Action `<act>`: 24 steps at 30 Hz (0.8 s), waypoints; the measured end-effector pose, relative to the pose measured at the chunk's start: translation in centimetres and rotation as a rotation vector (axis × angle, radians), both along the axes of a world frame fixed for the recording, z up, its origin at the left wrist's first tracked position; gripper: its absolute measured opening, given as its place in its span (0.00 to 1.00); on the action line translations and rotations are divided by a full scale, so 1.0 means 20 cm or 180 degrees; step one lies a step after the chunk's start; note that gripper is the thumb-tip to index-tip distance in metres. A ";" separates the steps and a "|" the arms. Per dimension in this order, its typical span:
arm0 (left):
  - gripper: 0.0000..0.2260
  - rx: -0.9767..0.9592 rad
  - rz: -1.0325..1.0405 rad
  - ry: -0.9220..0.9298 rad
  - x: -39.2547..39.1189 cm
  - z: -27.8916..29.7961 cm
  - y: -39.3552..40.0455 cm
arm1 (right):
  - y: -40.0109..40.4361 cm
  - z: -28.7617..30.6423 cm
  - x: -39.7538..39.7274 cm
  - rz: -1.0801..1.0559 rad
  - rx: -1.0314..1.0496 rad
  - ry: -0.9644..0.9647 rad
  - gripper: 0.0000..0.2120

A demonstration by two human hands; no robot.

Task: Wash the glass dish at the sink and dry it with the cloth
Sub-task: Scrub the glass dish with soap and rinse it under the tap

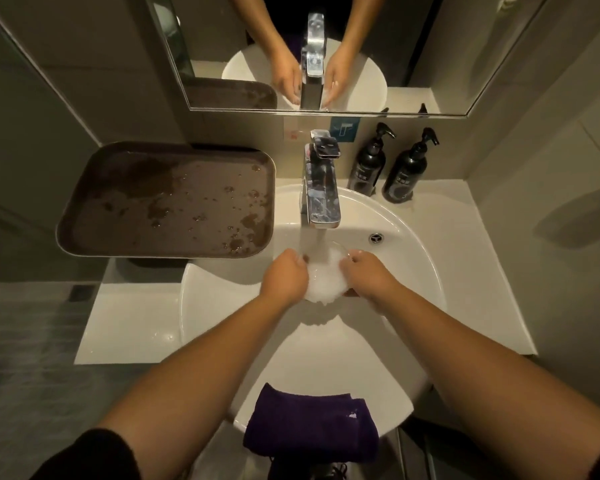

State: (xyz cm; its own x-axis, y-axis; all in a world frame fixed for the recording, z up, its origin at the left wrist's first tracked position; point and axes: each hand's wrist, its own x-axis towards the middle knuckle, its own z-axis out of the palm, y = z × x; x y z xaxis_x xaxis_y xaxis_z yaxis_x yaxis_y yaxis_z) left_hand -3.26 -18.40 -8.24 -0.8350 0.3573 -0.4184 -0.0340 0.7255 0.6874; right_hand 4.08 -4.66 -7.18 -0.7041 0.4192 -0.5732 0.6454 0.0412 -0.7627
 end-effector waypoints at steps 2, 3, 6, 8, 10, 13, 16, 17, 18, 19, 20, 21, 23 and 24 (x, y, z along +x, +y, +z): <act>0.12 0.0331 0.0636 -0.0042 0.11 -0.02 0.03 | -0.07 -0.02 -0.01 -0.0607 -0.0300 0.0207 0.12; 0.11 0.0452 0.0784 -0.0111 0.14 -0.04 0.04 | -0.10 -0.03 -0.01 -0.0760 -0.0324 0.0249 0.14; 0.11 0.0368 0.0284 -0.0242 0.08 -0.05 0.01 | -0.09 -0.02 0.01 -0.0505 0.0019 0.0296 0.15; 0.12 0.0205 -0.0462 -0.0551 -0.01 -0.02 -0.02 | -0.04 0.00 0.03 0.0194 0.0218 0.0162 0.16; 0.12 0.0011 -0.0990 -0.0936 -0.06 0.01 -0.06 | -0.01 0.01 0.03 0.0796 0.0111 -0.0066 0.20; 0.12 0.0069 -0.0605 -0.0743 -0.04 0.02 -0.04 | -0.01 0.02 0.01 0.0677 0.0180 0.0080 0.16; 0.14 0.0177 0.0305 -0.0172 0.07 -0.03 0.02 | -0.07 -0.02 -0.01 -0.0489 -0.0093 0.0232 0.10; 0.14 0.0238 0.0499 -0.0157 0.08 -0.06 0.02 | -0.10 -0.04 0.00 -0.0800 -0.0285 0.0210 0.09; 0.13 0.0279 0.0527 -0.0175 0.09 -0.08 0.02 | -0.12 -0.05 0.02 -0.0921 -0.0409 0.0170 0.08; 0.12 0.0278 0.0377 -0.0225 0.08 -0.10 0.01 | -0.14 -0.04 0.03 -0.0834 -0.0439 0.0118 0.08; 0.10 0.0269 0.0098 -0.0289 0.06 -0.09 -0.01 | -0.13 -0.03 0.04 -0.0616 -0.0450 0.0102 0.09; 0.08 0.0230 -0.0226 -0.0336 0.02 -0.09 -0.03 | -0.12 -0.01 0.05 -0.0294 -0.0424 0.0088 0.10; 0.07 0.0052 -0.0828 -0.0476 -0.04 -0.05 -0.07 | -0.09 0.02 0.05 0.0364 -0.0325 -0.0067 0.13; 0.09 -0.0036 -0.1008 -0.0552 -0.06 -0.03 -0.08 | -0.07 0.02 0.04 0.0605 -0.0295 -0.0179 0.15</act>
State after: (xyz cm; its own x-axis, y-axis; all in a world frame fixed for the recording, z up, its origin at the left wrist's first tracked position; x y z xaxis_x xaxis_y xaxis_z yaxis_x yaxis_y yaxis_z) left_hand -4.44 -19.99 -8.84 -0.5999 0.5814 -0.5496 0.0784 0.7263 0.6829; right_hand 4.98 -6.14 -6.70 -0.7313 0.2258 -0.6436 0.6744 0.0976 -0.7319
